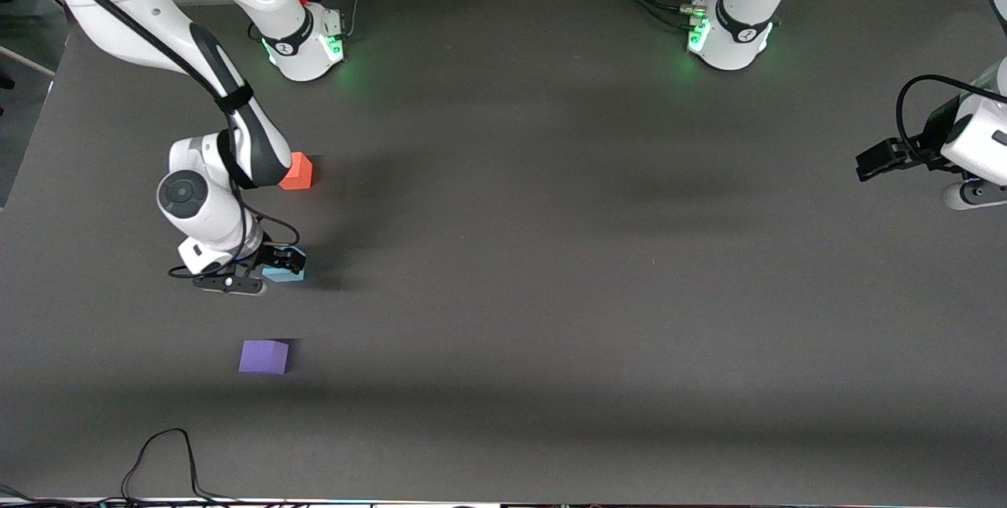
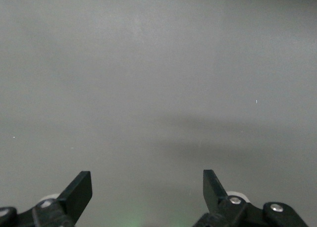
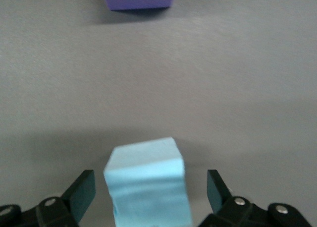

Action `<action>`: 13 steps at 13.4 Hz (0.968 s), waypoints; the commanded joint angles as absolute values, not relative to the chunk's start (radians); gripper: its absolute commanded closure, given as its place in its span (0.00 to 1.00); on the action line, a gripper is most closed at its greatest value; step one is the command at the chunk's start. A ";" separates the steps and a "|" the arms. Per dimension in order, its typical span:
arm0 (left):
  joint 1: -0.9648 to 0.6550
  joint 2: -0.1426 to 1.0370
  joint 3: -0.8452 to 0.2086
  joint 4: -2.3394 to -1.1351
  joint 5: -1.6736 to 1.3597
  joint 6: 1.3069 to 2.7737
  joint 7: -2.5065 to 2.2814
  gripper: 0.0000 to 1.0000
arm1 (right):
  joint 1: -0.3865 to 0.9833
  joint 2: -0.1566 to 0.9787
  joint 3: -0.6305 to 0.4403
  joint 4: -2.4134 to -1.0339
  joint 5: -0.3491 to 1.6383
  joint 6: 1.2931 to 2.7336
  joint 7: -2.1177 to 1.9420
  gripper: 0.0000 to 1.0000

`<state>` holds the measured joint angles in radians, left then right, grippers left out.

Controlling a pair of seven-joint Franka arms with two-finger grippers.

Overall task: Place blue block between orange and purple blocks
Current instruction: 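Lower the blue block, open the right gripper and lift away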

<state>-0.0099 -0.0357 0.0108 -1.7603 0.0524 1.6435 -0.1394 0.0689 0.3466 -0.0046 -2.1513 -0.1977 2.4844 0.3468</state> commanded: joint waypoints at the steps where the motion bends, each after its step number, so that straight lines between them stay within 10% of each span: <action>1: -0.015 -0.034 0.012 -1.743 0.058 1.623 -0.127 0.00 | 0.067 0.223 -0.002 -2.083 -0.152 2.288 0.310 0.00; 7: -0.015 -0.028 0.012 -1.741 0.058 1.624 -0.126 0.00 | 0.066 -0.078 -0.008 -2.024 0.014 2.018 0.221 0.00; 13: -0.005 -0.018 0.014 -1.703 0.057 1.618 -0.126 0.00 | 0.049 -0.109 -0.006 -1.801 0.018 1.720 0.221 0.00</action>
